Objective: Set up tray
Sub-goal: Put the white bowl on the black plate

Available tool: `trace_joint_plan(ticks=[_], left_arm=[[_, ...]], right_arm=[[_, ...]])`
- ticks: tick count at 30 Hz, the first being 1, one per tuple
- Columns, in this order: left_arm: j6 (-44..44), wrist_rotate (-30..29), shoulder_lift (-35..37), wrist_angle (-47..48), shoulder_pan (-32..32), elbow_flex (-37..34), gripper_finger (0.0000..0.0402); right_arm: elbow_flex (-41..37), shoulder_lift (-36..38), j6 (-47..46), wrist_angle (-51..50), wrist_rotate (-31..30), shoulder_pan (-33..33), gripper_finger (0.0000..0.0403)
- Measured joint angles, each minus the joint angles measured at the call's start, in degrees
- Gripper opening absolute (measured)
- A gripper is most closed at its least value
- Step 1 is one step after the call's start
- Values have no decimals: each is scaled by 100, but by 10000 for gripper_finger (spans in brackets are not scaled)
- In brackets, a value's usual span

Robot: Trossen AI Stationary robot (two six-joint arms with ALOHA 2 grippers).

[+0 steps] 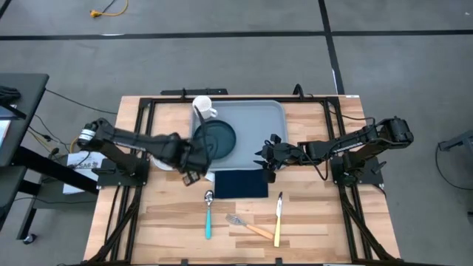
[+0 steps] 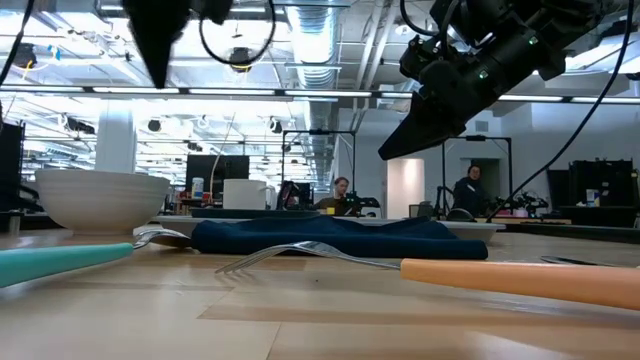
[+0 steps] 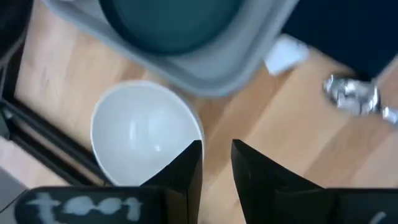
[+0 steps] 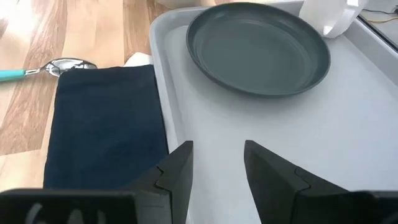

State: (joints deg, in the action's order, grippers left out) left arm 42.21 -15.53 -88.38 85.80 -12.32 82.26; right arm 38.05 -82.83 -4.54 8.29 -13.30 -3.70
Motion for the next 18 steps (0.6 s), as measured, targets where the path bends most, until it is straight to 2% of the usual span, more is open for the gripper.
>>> trace_joint_plan(ticks=[2, 6, 10, 14, 18], left_arm=[[89, 86, 0, -71, -314, -61, 75], [-62, 650, -4, -573, -824, -367, 75], [-394, 922, 4, -988, -1089, -738, 75], [-342, 764, 437, -941, -1000, -1193, 75], [-44, 734, 1373, -1171, -642, -1909, 75]], right_arm=[[1, 0, 0, 2, -1, 0, 134], [1, 0, 0, 4, 0, 0, 134], [1, 0, 0, 31, -1, 0, 134], [1, 0, -2, 57, 0, 0, 134], [1, 0, -4, 76, 0, 0, 134]])
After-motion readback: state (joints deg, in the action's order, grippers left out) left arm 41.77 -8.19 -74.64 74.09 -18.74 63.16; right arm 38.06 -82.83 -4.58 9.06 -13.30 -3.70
